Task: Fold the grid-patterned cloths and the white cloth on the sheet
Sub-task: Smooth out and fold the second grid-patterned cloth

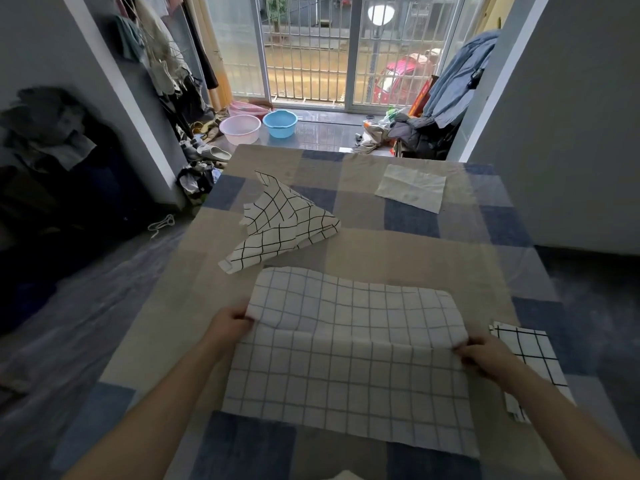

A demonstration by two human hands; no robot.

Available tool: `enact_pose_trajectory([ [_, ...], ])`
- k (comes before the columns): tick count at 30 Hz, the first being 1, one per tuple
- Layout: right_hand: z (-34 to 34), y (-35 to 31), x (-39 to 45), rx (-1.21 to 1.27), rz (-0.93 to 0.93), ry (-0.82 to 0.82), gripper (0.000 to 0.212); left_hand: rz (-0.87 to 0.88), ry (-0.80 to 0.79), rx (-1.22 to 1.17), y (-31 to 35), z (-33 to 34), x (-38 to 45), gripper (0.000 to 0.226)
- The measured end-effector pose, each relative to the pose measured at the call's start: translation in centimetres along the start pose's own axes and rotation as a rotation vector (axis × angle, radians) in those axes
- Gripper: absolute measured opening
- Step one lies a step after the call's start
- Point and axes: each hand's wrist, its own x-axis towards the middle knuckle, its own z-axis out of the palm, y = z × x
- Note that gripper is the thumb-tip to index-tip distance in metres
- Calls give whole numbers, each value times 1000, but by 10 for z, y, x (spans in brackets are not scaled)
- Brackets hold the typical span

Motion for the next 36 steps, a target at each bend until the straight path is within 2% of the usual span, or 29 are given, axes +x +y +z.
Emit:
enact_pose_trajectory([
  [5,0,9,-4,36,-31,42,8,-21,17,-25,0,4,-8,31],
  [9,-1,16,0,111,36,19,10,-49,26,-86,-4,9,-10,17],
  [15,-3,11,-2,310,61,25,11,-89,23,-132,-8,6,-6,15],
  [19,-3,12,-3,323,-18,74,11,-90,12,-132,-12,3,-5,33],
  [21,-3,14,-3,330,-37,80,13,-72,0,-148,-12,2,-8,35],
  [25,-6,9,-7,402,4,80,4,-57,-163,-132,-9,-2,-14,40],
  [28,-7,4,-3,402,-36,53,14,-66,-259,-160,-6,-5,-12,29],
  [30,-7,0,1,377,-85,25,21,-98,-241,-253,0,-4,-10,35],
  [34,-6,-6,3,268,-236,-65,24,-57,-102,-255,10,0,-3,15],
  [36,-5,-9,2,289,-219,-91,23,-13,-102,-204,12,0,1,15],
])
